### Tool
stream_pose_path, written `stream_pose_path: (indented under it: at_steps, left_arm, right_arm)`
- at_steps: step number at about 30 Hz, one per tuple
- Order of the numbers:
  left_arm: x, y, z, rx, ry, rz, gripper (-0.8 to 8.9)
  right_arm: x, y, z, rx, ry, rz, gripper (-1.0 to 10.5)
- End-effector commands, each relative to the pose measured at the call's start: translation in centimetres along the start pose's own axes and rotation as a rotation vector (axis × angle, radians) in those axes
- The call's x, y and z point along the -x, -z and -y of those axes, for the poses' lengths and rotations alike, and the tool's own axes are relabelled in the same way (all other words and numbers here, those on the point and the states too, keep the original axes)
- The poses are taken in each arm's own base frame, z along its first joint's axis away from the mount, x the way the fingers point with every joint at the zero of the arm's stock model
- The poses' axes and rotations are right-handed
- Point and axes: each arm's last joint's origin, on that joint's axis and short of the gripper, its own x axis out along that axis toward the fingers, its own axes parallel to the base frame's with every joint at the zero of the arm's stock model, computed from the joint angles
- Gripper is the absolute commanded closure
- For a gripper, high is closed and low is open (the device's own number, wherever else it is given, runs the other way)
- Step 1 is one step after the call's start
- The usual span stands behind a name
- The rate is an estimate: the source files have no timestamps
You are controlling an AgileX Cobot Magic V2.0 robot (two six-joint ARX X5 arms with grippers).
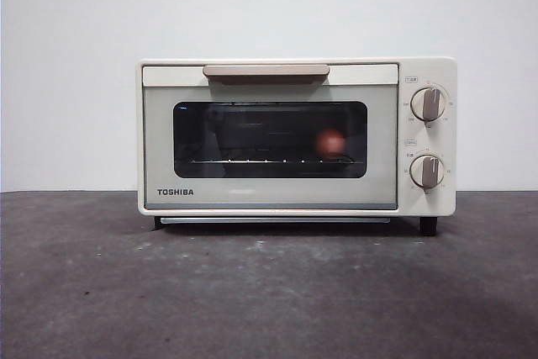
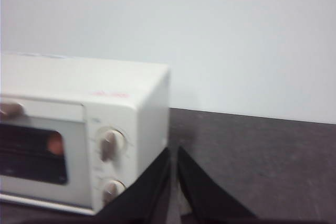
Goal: Eggoven
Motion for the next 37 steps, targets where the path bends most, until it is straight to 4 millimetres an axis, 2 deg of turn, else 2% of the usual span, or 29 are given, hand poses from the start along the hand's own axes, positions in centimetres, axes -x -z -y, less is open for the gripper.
stream_pose_path:
  at_steps: [1, 5, 10, 16, 23, 37]
  left_arm:
    - [-0.1, 0.7, 0.0, 0.016, -0.006, -0.044, 8.06]
    - [-0.1, 0.7, 0.0, 0.016, -0.006, -0.044, 8.06]
    - [-0.1, 0.7, 0.0, 0.016, -0.006, -0.044, 8.06]
    - [-0.1, 0.7, 0.0, 0.016, -0.006, -0.044, 8.06]
    - [-0.1, 0.7, 0.0, 0.016, -0.006, -0.044, 8.06]
    - [-0.1, 0.7, 0.0, 0.016, -0.006, -0.044, 8.06]
  right_arm:
    - [0.2, 2.2, 0.2, 0.018, 0.022, -0.002, 9.4]
    - [0.5, 4.7, 0.4, 0.017, 0.042, -0.017, 9.4]
    - [0.8, 6.6, 0.4, 0.015, 0.046, -0.046, 9.4]
    - [1.2, 7.2, 0.3, 0.008, 0.046, -0.097, 9.4]
    - [1.4, 8.5, 0.3, -0.021, 0.044, -0.236, 9.4]
    - [1.3, 7.8, 0.3, -0.01, 0.051, -0.159, 9.4]
